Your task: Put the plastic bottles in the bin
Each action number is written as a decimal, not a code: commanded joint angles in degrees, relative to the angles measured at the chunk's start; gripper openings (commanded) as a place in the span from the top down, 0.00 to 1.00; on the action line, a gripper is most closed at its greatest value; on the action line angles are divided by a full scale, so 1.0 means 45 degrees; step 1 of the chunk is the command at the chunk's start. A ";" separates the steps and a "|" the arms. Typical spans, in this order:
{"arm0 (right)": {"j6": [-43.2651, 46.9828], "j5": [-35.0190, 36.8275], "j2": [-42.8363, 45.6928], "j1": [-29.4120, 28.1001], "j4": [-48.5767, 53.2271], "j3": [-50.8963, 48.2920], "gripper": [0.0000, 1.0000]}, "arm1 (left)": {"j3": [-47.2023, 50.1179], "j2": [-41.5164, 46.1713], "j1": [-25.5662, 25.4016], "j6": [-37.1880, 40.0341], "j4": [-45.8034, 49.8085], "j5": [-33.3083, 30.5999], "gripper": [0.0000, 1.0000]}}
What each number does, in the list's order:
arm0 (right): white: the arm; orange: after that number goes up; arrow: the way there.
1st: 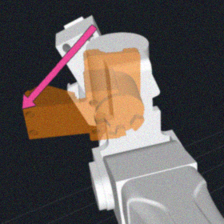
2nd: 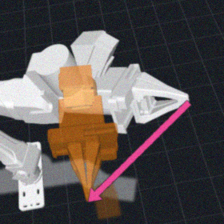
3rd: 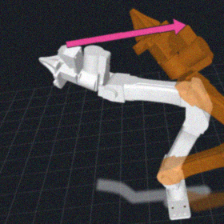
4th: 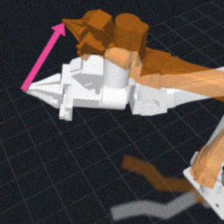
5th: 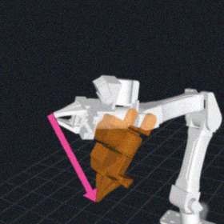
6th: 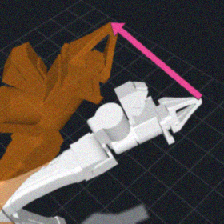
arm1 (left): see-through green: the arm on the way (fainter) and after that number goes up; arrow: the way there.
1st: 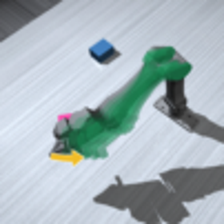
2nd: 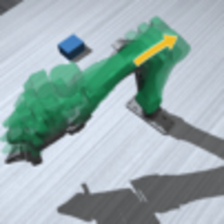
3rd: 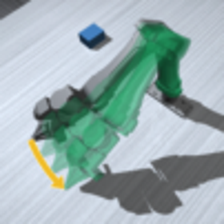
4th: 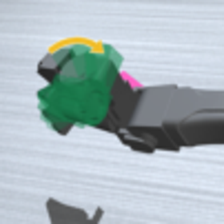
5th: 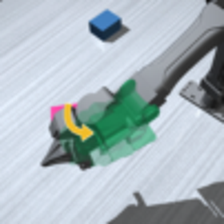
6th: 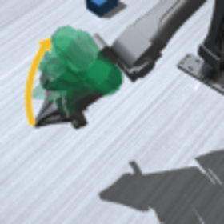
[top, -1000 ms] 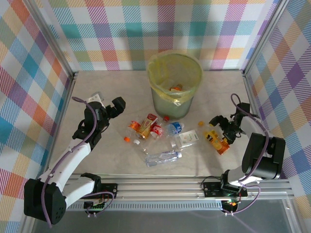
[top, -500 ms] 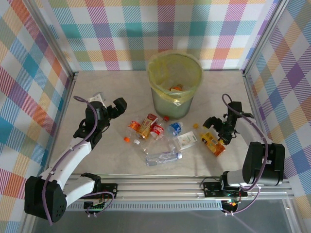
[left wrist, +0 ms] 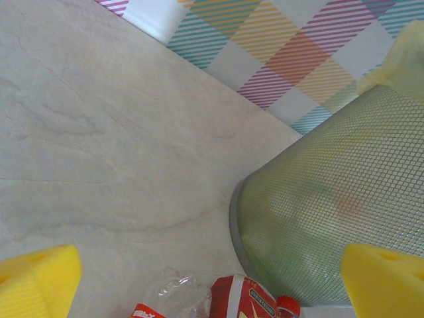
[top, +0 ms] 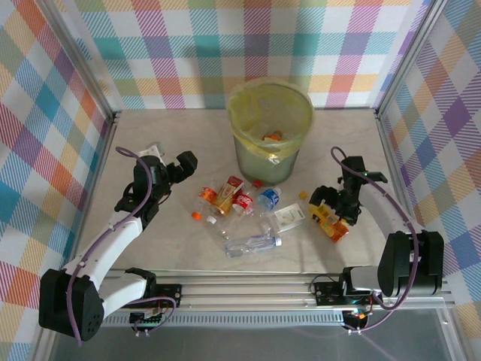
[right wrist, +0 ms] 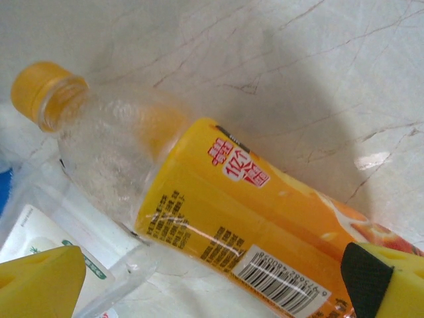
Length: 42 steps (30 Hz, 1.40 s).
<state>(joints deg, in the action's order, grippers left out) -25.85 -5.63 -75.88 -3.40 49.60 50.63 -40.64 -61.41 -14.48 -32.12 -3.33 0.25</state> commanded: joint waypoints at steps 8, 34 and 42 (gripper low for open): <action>0.0434 0.1047 -0.0680 -0.0797 0.0731 0.0505 0.00 | -0.0493 0.0146 0.0112 -0.0028 -0.0085 0.0034 0.00; -0.0584 0.2603 -0.3916 0.0229 -0.1347 0.1208 0.13 | -0.0504 0.0272 0.0112 -0.0108 0.0105 -0.0401 0.00; -0.0455 0.2582 -0.4909 0.0229 -0.1992 0.1314 0.31 | -0.0382 0.0547 0.0112 -0.0085 0.0302 -0.0965 0.00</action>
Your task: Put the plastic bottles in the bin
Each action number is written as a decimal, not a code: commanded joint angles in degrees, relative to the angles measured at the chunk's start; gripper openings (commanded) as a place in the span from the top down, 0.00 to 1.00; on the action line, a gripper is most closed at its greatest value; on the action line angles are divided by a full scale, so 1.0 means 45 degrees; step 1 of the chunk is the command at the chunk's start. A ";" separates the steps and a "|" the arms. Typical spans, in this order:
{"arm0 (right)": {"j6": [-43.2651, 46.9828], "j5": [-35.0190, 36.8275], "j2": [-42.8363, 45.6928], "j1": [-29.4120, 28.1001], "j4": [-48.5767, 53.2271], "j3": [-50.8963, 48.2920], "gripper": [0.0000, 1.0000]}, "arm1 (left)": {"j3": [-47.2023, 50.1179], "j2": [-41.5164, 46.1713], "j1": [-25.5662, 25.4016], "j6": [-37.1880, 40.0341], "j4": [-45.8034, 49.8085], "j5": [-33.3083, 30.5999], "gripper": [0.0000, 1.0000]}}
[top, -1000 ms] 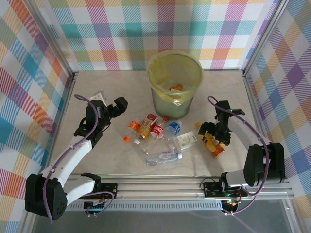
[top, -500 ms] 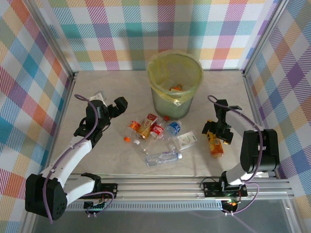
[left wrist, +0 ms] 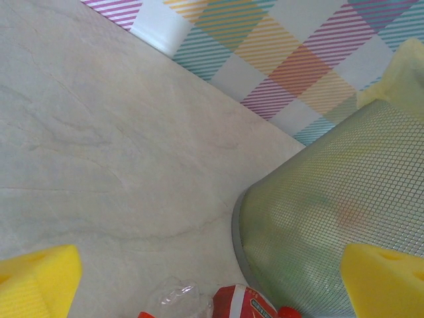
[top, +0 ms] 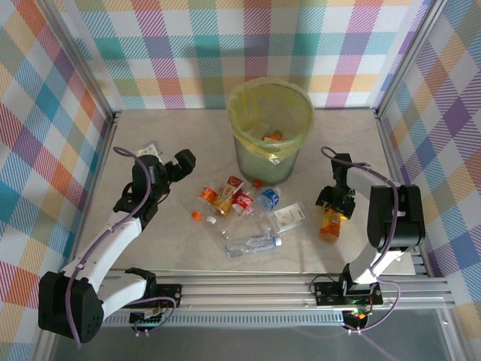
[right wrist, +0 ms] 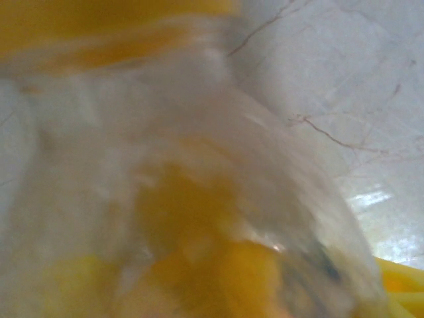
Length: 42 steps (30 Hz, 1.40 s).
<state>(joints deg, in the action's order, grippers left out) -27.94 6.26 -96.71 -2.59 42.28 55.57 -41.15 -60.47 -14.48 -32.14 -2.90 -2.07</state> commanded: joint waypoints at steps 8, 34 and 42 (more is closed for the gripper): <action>0.0043 0.0500 0.0350 0.0049 -0.0112 0.0491 0.56 | -0.0251 0.0537 0.0112 -0.0048 0.0409 -0.0682 0.00; 0.1550 0.2795 0.4090 -0.3083 0.4311 1.0247 0.68 | -0.0097 0.0693 0.0112 -0.0137 0.0214 -0.0397 0.00; 0.2334 0.1636 0.1608 -0.3690 0.4322 1.4558 0.68 | 0.0178 0.0574 0.0107 -0.0425 0.0020 -0.0223 0.00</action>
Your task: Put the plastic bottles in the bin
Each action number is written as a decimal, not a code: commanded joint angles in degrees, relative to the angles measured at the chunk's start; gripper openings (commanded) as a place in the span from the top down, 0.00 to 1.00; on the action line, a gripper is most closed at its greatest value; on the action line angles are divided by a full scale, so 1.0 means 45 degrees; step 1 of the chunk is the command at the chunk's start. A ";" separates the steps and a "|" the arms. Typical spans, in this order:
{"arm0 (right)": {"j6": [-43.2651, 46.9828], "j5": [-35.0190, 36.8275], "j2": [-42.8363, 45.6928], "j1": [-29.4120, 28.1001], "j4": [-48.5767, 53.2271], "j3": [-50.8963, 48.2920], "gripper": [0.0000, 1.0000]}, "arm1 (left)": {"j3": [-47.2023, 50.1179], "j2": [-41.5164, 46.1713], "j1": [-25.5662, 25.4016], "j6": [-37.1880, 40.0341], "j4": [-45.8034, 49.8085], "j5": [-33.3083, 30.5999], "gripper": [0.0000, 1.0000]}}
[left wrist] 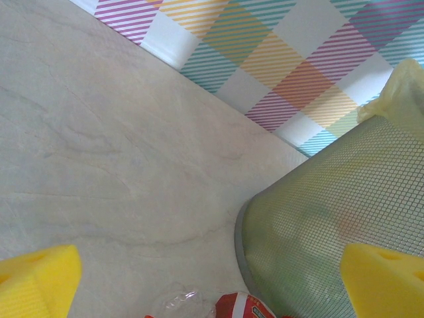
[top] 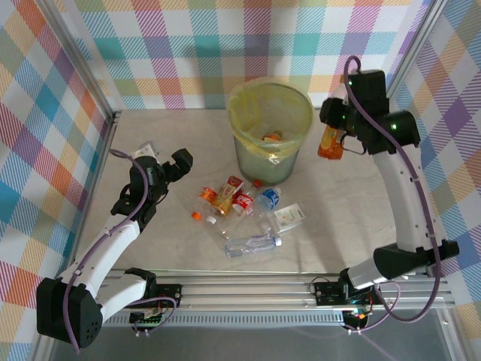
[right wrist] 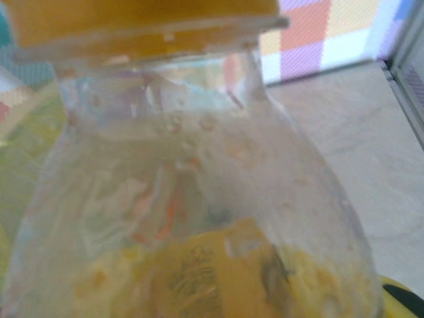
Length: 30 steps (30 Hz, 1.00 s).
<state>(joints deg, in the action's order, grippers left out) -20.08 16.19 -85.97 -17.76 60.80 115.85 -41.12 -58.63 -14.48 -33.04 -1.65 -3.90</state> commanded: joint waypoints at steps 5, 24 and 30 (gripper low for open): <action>0.1015 -0.0975 -0.2488 -0.0827 0.0317 0.3787 0.68 | 0.0316 0.0085 0.0112 -0.0338 -0.0629 0.0209 0.00; 0.1804 -0.2111 -0.6367 -0.1150 -0.0790 0.7634 0.67 | 0.0347 0.0002 0.0111 -0.0399 -0.0757 0.0082 0.00; 0.2170 -0.1958 -0.6869 -0.1151 -0.1123 0.7636 0.67 | 0.0293 -0.0211 0.0112 -0.0393 -0.0843 0.0174 0.00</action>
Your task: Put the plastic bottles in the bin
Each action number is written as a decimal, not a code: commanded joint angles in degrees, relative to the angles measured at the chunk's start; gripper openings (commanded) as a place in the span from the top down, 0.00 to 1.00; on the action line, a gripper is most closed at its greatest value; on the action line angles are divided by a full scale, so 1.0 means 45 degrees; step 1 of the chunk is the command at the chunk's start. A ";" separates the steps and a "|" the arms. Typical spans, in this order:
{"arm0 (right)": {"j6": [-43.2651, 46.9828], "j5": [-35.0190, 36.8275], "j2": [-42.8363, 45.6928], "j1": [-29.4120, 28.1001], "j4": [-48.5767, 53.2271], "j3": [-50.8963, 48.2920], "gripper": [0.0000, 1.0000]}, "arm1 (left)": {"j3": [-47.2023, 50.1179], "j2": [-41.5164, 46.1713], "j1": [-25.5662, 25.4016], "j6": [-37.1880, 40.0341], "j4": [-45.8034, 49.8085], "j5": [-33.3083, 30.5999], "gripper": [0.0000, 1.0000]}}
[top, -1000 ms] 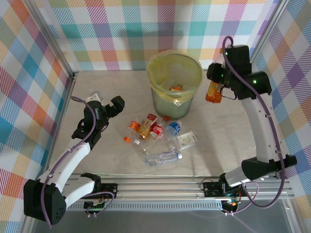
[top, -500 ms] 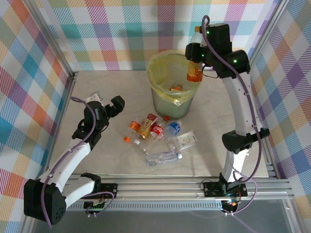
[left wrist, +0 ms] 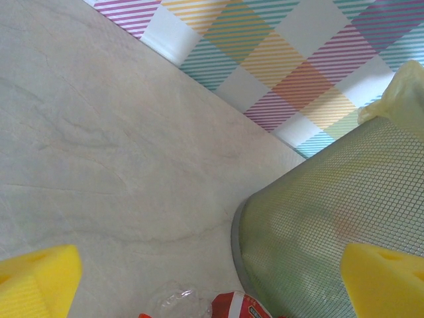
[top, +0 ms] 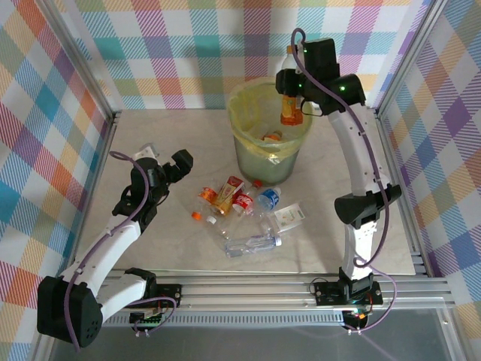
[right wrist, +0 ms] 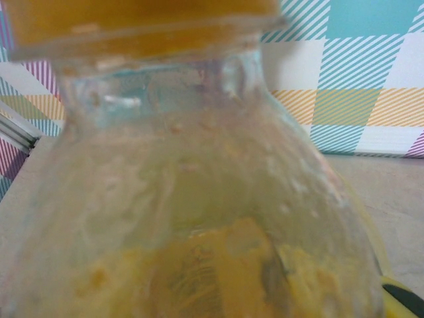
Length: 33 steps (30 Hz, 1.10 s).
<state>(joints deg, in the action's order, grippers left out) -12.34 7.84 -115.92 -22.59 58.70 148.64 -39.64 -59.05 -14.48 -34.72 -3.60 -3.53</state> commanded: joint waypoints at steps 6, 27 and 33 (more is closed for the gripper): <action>0.0652 -0.0633 -0.0859 -0.0117 -0.1343 0.0387 0.65 | -0.0078 0.0081 0.0112 0.0018 -0.0339 0.0237 0.00; 0.1472 0.0887 -0.0462 -0.0293 -0.2255 -0.3773 0.38 | -0.0390 0.0952 0.0111 0.0701 0.0572 0.0389 0.00; 0.1472 0.0955 -0.0204 -0.0292 -0.2297 -0.3929 0.18 | -0.0543 0.0987 0.0112 0.0913 0.0870 0.0588 0.00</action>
<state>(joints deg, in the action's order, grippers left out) -6.42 11.40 -122.02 -23.57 51.13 130.82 -39.72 -55.75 -14.48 -32.25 -0.82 -1.93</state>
